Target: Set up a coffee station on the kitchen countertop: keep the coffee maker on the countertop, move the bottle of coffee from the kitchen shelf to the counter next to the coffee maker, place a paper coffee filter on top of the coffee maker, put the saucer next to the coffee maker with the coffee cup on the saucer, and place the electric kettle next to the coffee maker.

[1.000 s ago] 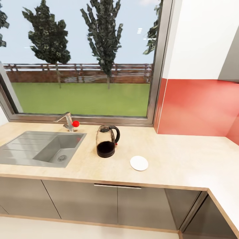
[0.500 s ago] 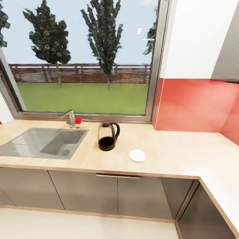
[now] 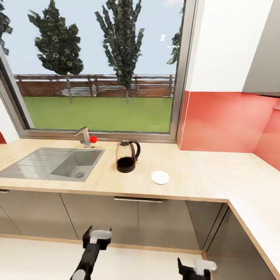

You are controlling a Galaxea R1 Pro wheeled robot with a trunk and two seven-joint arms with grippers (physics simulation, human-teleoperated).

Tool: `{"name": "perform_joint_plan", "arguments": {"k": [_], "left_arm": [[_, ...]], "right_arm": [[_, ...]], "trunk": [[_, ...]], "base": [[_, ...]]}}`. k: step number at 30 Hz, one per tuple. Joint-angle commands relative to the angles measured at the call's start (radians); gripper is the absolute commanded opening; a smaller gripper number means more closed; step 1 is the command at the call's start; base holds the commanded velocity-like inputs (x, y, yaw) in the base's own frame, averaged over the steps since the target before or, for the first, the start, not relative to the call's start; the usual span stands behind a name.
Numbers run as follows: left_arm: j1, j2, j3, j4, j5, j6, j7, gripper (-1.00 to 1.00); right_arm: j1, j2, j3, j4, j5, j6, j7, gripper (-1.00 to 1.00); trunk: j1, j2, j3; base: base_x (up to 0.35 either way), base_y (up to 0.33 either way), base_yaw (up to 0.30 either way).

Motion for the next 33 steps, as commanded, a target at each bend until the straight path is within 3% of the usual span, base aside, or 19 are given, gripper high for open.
{"name": "perform_joint_plan", "arguments": {"k": [1, 3, 4, 5, 6, 9, 12, 16, 19, 20, 21, 22, 26, 28, 33], "left_arm": [[-0.017, -0.002, -0.004, -0.01, 0.009, 0.028, -0.011, 1.0], [-0.099, -0.005, -0.005, -0.031, 0.055, 0.131, -0.055, 1.0], [-0.162, -0.001, -0.003, -0.059, 0.117, 0.212, -0.107, 1.0], [-0.222, 0.003, -0.003, -0.078, 0.193, 0.281, -0.176, 1.0], [-0.271, 0.007, -0.002, -0.084, 0.245, 0.348, -0.218, 1.0], [-0.339, 0.009, -0.001, -0.088, 0.295, 0.435, -0.256, 1.0], [-0.411, 0.01, -0.001, -0.089, 0.334, 0.526, -0.286, 1.0], [-0.47, 0.009, -0.001, -0.098, 0.363, 0.624, -0.31, 1.0], [-0.527, 0.005, -0.001, -0.1, 0.374, 0.72, -0.317, 1.0], [-0.543, 0.003, -0.001, -0.099, 0.375, 0.748, -0.318, 1.0], [-0.574, -0.002, 0.0, -0.091, 0.376, 0.803, -0.319, 1.0], [-0.599, -0.004, 0.0, -0.077, 0.377, 0.851, -0.318, 1.0], [-0.62, -0.006, -0.001, -0.048, 0.384, 0.907, -0.318, 1.0], [-0.629, -0.006, -0.001, -0.044, 0.389, 0.932, -0.318, 1.0], [-0.635, -0.005, -0.001, -0.044, 0.406, 0.989, -0.319, 1.0]], "right_arm": [[-0.025, 0.007, 0.003, -0.006, -0.008, -0.004, 0.0, 1.0], [-0.097, 0.016, 0.045, -0.013, -0.008, -0.003, 0.001, 1.0], [-0.155, 0.019, 0.097, -0.02, -0.01, -0.001, 0.001, 1.0], [-0.202, 0.02, 0.12, -0.046, -0.01, 0.003, 0.001, 1.0], [-0.231, 0.021, 0.127, -0.082, -0.011, 0.007, 0.0, 1.0], [-0.261, 0.021, 0.13, -0.144, -0.013, 0.056, 0.0, 1.0], [-0.291, 0.022, 0.131, -0.215, -0.014, 0.185, 0.004, 1.0], [-0.326, 0.022, 0.132, -0.261, -0.015, 0.268, 0.01, 1.0], [-0.385, 0.022, 0.131, -0.274, -0.016, 0.33, 0.01, 1.0], [-0.401, 0.022, 0.131, -0.275, -0.017, 0.361, 0.01, 1.0], [-0.427, 0.021, 0.129, -0.277, -0.026, 0.443, 0.011, 1.0], [-0.447, 0.02, 0.127, -0.278, -0.064, 0.518, 0.013, 1.0], [-0.486, 0.013, 0.123, -0.279, -0.192, 0.656, 0.02, 1.0], [-0.507, 0.01, 0.123, -0.279, -0.226, 0.712, 0.022, 1.0], [-0.542, -0.003, 0.122, -0.276, -0.254, 0.798, 0.025, 1.0]], "trunk": [[0.0, -0.002, -0.003], [0.0, -0.002, -0.003], [0.0, -0.002, -0.003], [0.0, -0.002, -0.003], [0.0, -0.002, -0.003], [0.0, -0.002, -0.003], [0.0, -0.002, -0.003], [0.0, -0.002, -0.003], [0.0, -0.002, -0.003], [0.0, -0.002, -0.003], [0.0, -0.002, -0.003], [0.0, -0.002, -0.003], [0.0, -0.002, -0.003], [0.0, -0.002, -0.003], [0.0, -0.002, -0.003]], "base": [[0.0, 0.0, 0.0], [0.0, 0.0, 0.0], [0.0, 0.0, 0.0], [0.0, 0.0, 0.0], [0.0, 0.0, 0.0], [0.0, 0.0, 0.0], [0.0, 0.0, 0.0], [0.0, 0.0, 0.0], [0.0, 0.0, 0.0], [0.0, 0.0, 0.0], [0.0, 0.0, 0.0], [0.0, 0.0, 0.0], [0.0, 0.0, 0.0], [0.0, 0.0, 0.0], [0.0, 0.0, 0.0]]}}
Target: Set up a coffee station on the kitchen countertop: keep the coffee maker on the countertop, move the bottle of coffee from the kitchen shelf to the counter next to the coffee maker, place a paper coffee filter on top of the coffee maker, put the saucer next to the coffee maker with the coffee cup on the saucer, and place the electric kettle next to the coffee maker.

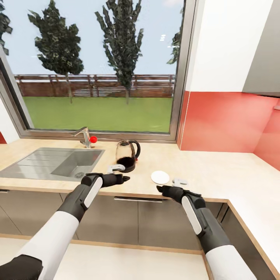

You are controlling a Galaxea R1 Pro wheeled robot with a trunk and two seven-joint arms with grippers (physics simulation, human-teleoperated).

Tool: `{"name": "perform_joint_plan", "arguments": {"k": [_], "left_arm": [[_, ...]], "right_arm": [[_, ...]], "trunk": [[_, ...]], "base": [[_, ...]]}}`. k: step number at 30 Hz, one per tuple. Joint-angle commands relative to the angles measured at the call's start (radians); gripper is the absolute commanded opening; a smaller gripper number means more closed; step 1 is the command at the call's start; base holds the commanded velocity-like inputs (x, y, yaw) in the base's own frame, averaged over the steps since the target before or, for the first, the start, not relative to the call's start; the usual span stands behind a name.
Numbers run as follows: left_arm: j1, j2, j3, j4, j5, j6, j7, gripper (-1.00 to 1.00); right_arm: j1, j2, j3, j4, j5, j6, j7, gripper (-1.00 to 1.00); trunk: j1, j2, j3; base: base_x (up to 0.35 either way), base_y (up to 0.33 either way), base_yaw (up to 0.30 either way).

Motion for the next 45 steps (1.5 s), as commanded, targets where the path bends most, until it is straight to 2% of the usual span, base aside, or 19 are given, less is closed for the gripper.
{"name": "perform_joint_plan", "arguments": {"k": [1, 5, 10, 27, 28, 31, 33, 38, 44, 45], "left_arm": [[0.001, 0.0, -0.001, -0.003, 0.0, 0.013, -0.003, 1.0], [0.006, 0.001, -0.003, -0.013, 0.001, 0.024, -0.004, 1.0], [0.007, 0.002, -0.003, -0.013, 0.002, 0.021, -0.004, 1.0], [0.007, 0.0, -0.004, 0.001, 0.002, 0.016, -0.01, 1.0], [0.008, 0.0, -0.004, 0.001, 0.002, 0.016, -0.01, 1.0], [0.013, 0.0, -0.005, 0.002, 0.002, 0.016, -0.011, 1.0], [0.013, 0.0, -0.005, 0.002, 0.002, 0.016, -0.011, 1.0], [0.014, -0.003, -0.005, 0.002, 0.002, 0.016, -0.011, 1.0], [0.019, -0.007, -0.005, 0.002, 0.003, 0.016, -0.011, 1.0], [0.026, -0.008, -0.005, 0.002, 0.003, 0.016, -0.011, 1.0]], "right_arm": [[-0.005, -0.008, -0.001, -0.002, -0.006, 0.015, -0.001, 1.0], [-0.011, -0.039, 0.0, -0.005, -0.014, 0.03, 0.021, 1.0], [-0.012, -0.045, 0.001, -0.005, -0.014, 0.031, 0.029, 1.0], [-0.012, -0.058, 0.007, 0.006, -0.012, 0.033, 0.041, 1.0], [-0.012, -0.063, 0.007, 0.006, -0.012, 0.032, 0.05, 1.0], [-0.012, -0.111, 0.009, 0.016, -0.011, 0.033, 0.201, 1.0], [-0.012, -0.128, 0.007, 0.029, -0.008, 0.033, 0.292, 1.0], [-0.012, -0.136, 0.006, 0.064, -0.007, 0.033, 0.349, 1.0], [-0.012, -0.134, 0.008, 0.106, -0.009, 0.033, 0.364, 1.0], [-0.012, -0.128, 0.011, 0.153, -0.01, 0.032, 0.365, 1.0]], "trunk": [[0.001, -0.002, -0.002], [0.001, -0.002, -0.002], [0.001, -0.002, -0.002], [0.001, -0.002, -0.002], [0.001, -0.002, -0.002], [0.001, -0.002, -0.002], [0.001, -0.002, -0.002], [0.001, -0.002, -0.002], [0.001, -0.002, -0.002], [0.001, -0.002, -0.002]], "base": [[0.0, 0.0, 0.0], [0.0, 0.0, 0.0], [0.039, 0.0, 0.0], [0.293, -0.122, 0.0], [0.284, -0.166, 0.0], [0.284, -0.166, 0.0], [0.28, -0.165, 0.0], [0.167, -0.089, 0.0], [0.025, -0.013, 0.0], [0.231, 0.0, 0.0]]}}
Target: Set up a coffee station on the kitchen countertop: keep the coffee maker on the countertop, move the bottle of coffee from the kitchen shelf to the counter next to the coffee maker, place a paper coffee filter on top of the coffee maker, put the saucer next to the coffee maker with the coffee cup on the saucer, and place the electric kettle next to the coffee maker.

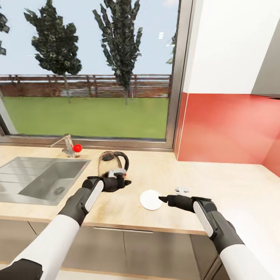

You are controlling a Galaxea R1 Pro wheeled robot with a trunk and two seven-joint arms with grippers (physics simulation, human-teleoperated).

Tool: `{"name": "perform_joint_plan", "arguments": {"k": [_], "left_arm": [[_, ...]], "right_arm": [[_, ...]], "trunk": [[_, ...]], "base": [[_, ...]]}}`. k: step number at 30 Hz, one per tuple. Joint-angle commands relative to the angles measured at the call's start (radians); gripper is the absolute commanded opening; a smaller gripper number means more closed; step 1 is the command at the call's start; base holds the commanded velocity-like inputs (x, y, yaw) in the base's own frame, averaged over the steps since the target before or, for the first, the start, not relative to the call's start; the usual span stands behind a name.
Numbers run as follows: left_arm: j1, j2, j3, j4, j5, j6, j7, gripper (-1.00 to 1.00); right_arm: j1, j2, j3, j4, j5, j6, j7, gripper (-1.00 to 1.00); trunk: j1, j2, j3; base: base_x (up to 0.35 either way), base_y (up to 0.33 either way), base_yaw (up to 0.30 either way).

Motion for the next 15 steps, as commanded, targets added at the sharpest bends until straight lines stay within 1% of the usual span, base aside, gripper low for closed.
{"name": "perform_joint_plan", "arguments": {"k": [1, 4, 5, 8, 10, 12, 15], "left_arm": [[0.001, 0.0, 0.001, 0.0, -0.003, 0.004, -0.004, 1.0], [0.01, 0.0, 0.001, 0.0, -0.003, 0.004, -0.004, 1.0], [0.016, -0.001, 0.001, 0.0, -0.004, 0.004, -0.009, 1.0], [0.016, -0.007, 0.001, 0.0, -0.004, 0.005, -0.02, 1.0], [0.016, -0.015, 0.001, 0.001, -0.005, 0.008, -0.031, 1.0], [0.016, -0.016, 0.001, 0.002, -0.005, 0.011, -0.041, 1.0], [0.016, -0.017, 0.001, 0.013, -0.005, 0.013, -0.085, 1.0]], "right_arm": [[-0.001, 0.0, 0.002, 0.009, -0.002, 0.004, 0.001, 1.0], [-0.001, 0.001, 0.002, 0.034, -0.002, 0.004, 0.002, 1.0], [-0.001, 0.013, 0.003, 0.092, -0.002, 0.004, 0.002, 1.0], [-0.001, 0.029, 0.002, 0.108, -0.002, 0.004, 0.001, 1.0], [-0.001, 0.052, 0.003, 0.119, 0.0, 0.004, 0.0, 1.0], [-0.001, 0.056, 0.003, 0.121, 0.0, 0.004, -0.001, 1.0], [-0.001, 0.063, 0.002, 0.121, 0.001, 0.004, -0.001, 1.0]], "trunk": [[0.001, -0.002, -0.002], [0.001, -0.002, -0.002], [0.001, -0.002, -0.002], [0.001, -0.002, -0.002], [0.001, -0.002, -0.002], [0.001, -0.002, -0.002], [0.001, -0.002, -0.002]], "base": [[0.219, 0.0, 0.0], [0.085, 0.0, 0.0], [0.005, 0.0, 0.0], [0.003, 0.0, 0.0], [0.001, 0.0, 0.0], [0.0, 0.0, 0.0], [0.0, 0.0, 0.0]]}}
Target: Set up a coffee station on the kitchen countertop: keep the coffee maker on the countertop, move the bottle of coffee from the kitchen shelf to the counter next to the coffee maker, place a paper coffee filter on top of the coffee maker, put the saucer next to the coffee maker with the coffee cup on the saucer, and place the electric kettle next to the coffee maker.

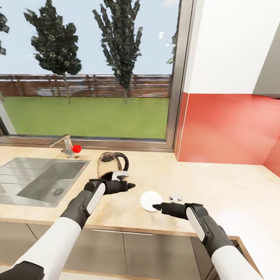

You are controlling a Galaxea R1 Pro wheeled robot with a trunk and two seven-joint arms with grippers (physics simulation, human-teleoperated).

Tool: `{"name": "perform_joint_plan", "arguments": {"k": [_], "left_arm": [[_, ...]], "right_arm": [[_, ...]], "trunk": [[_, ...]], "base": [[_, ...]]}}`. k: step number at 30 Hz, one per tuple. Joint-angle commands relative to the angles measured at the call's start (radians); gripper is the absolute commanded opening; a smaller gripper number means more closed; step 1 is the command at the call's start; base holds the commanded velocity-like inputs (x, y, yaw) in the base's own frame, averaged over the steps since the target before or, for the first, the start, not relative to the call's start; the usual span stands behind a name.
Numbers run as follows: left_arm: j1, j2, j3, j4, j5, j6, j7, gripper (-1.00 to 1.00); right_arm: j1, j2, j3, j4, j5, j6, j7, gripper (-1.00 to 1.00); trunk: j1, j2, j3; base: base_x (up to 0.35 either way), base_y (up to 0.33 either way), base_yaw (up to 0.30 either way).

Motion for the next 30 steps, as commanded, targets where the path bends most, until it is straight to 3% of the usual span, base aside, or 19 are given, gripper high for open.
{"name": "perform_joint_plan", "arguments": {"k": [1, 6, 19, 30], "left_arm": [[-0.001, 0.0, 0.001, 0.01, -0.002, 0.004, -0.028, 1.0], [-0.002, 0.001, 0.003, 0.05, -0.003, 0.002, -0.095, 1.0], [-0.001, -0.012, 0.002, 0.066, -0.002, -0.002, -0.104, 1.0], [0.0, -0.015, 0.002, 0.068, -0.002, -0.004, -0.104, 1.0]], "right_arm": [[-0.001, 0.001, 0.002, -0.001, -0.001, 0.004, 0.001, 1.0], [-0.001, 0.003, 0.002, -0.001, -0.001, 0.004, 0.002, 1.0], [0.0, 0.003, 0.002, -0.001, -0.001, 0.004, 0.002, 1.0], [0.0, 0.003, 0.001, -0.001, 0.002, 0.004, -0.003, 1.0]], "trunk": [[0.001, -0.002, -0.002], [0.001, -0.002, -0.002], [0.001, -0.002, -0.002], [0.001, -0.002, -0.002]], "base": [[0.0, 0.0, 0.0], [0.0, 0.0, 0.0], [0.002, 0.0, 0.0], [0.187, 0.0, 0.0]]}}
